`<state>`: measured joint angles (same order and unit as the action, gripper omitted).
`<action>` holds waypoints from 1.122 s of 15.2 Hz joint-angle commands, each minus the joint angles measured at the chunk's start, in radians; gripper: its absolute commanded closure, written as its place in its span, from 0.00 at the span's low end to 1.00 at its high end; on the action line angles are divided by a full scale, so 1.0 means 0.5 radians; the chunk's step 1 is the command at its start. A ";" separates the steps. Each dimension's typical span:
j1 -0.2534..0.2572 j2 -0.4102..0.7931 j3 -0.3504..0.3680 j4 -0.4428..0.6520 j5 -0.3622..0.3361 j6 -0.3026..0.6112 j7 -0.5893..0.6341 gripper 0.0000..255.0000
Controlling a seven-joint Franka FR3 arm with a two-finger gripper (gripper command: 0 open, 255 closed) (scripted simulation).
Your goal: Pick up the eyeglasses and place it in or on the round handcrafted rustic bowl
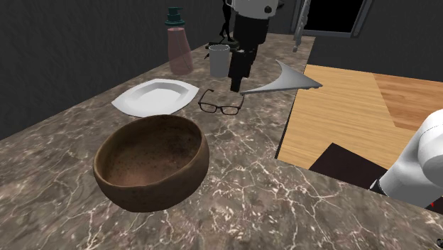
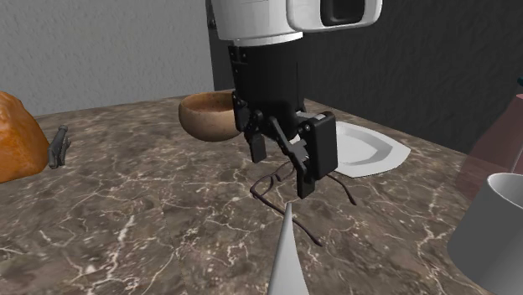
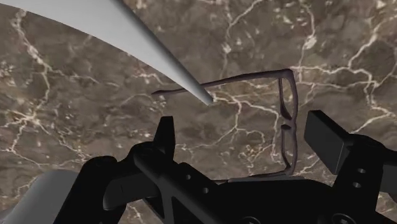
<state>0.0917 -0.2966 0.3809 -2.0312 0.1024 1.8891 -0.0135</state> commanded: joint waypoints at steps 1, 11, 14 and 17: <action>0.021 0.129 0.072 0.082 -0.044 0.031 0.050 0.00; 0.073 0.413 0.201 0.133 -0.177 0.216 0.166 0.00; 0.073 0.426 0.203 0.103 -0.183 0.257 0.171 0.00; 0.073 0.426 0.203 0.104 -0.183 0.257 0.171 0.00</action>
<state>0.1284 -0.0839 0.4823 -1.9793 0.0110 2.0169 0.0717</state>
